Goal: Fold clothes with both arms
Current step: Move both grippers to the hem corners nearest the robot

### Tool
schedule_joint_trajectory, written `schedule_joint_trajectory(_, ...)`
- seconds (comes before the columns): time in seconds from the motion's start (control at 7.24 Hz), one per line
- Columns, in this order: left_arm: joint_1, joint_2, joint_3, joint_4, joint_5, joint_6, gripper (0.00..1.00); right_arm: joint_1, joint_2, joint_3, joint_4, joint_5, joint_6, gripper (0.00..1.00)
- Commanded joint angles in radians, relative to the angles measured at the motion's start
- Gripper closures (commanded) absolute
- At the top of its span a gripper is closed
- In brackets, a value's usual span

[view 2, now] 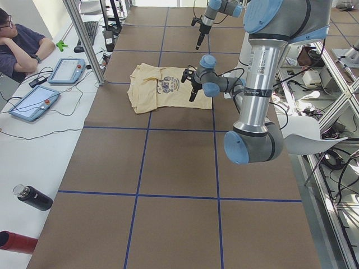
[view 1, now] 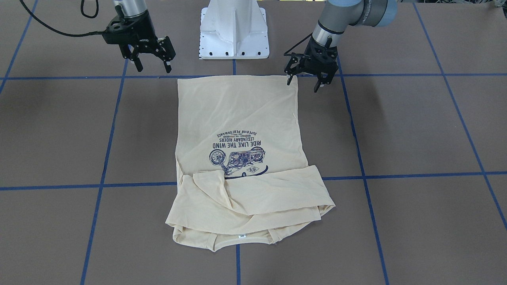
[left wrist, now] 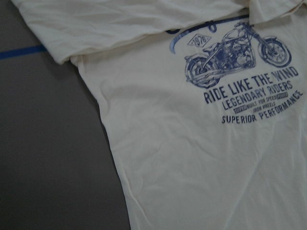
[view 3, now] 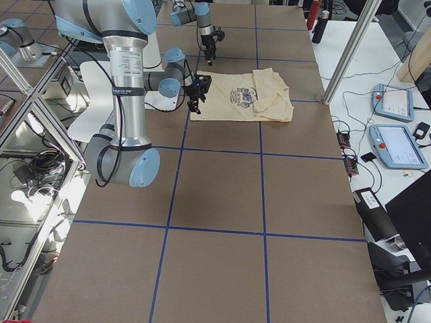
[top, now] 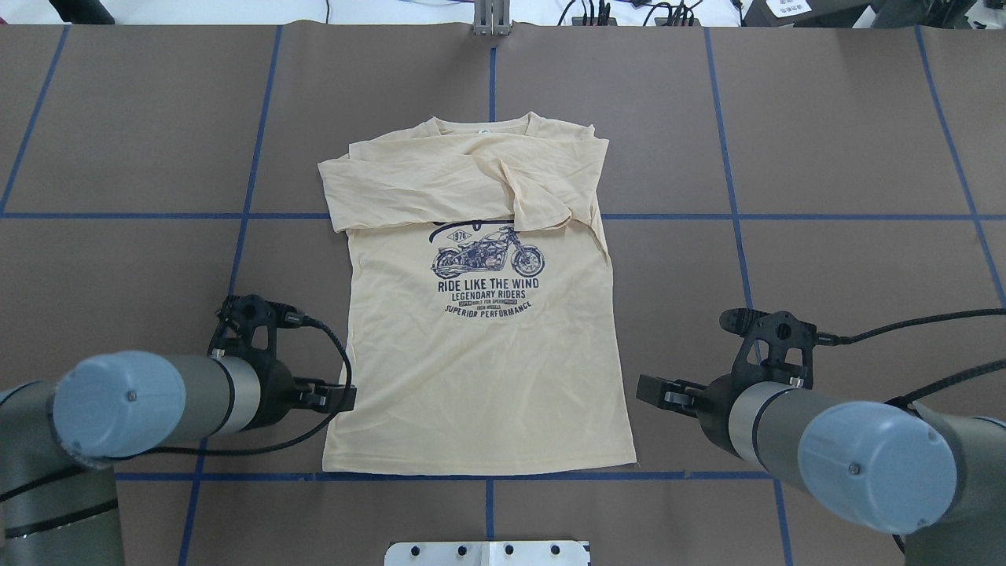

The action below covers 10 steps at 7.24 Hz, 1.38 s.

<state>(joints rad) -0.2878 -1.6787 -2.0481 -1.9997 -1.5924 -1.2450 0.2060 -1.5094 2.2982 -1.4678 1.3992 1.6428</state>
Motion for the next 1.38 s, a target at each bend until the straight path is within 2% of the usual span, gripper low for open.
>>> schedule_joint_trajectory(0.0,0.123,0.043,0.005,-0.018,0.075,-0.182,0.20,-0.031,0.008,0.001,-0.006,-0.032,0.019,0.00)
schedule_joint_trajectory(0.28,0.153,0.034,0.006,-0.018,0.075,-0.215,0.58,-0.031,0.008,0.000,-0.006,-0.032,0.019,0.00)
schedule_joint_trajectory(0.41,0.153,0.033,0.006,-0.018,0.074,-0.215,0.62,-0.031,0.008,0.000,-0.006,-0.032,0.019,0.00)
schedule_joint_trajectory(1.24,0.154,0.019,0.025,-0.007,0.068,-0.209,0.63,-0.034,0.006,-0.009,-0.006,-0.032,0.019,0.00)
